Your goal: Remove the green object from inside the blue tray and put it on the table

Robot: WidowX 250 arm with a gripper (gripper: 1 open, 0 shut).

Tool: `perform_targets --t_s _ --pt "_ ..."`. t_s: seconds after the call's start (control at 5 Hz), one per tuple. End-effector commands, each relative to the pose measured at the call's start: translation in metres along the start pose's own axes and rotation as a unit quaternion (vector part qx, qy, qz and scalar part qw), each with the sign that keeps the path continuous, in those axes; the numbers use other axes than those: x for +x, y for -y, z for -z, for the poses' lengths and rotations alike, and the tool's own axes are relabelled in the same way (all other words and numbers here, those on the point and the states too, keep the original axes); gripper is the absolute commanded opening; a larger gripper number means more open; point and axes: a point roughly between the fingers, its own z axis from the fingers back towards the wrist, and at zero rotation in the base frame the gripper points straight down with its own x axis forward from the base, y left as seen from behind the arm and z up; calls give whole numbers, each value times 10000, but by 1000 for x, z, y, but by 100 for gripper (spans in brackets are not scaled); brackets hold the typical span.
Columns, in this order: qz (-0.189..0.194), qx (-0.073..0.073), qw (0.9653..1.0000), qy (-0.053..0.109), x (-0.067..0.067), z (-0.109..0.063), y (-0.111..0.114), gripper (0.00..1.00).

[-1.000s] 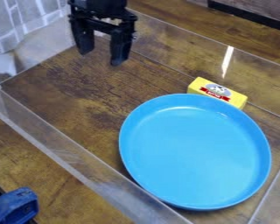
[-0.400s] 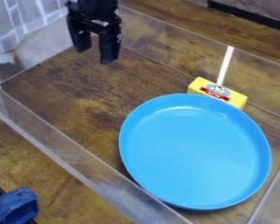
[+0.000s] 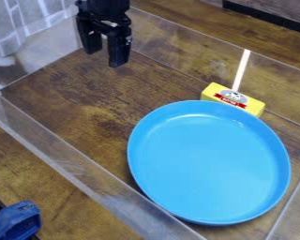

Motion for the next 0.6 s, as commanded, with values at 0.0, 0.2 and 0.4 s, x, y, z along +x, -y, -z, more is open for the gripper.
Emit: perform_targets --t_s 0.0,0.2,0.4 --pt "-22 147 9994 322 1 -23 -7 100" --pt "-2 166 9992 358 15 -17 -4 100" --pt "-2 186 9990 395 27 -10 -2 100"
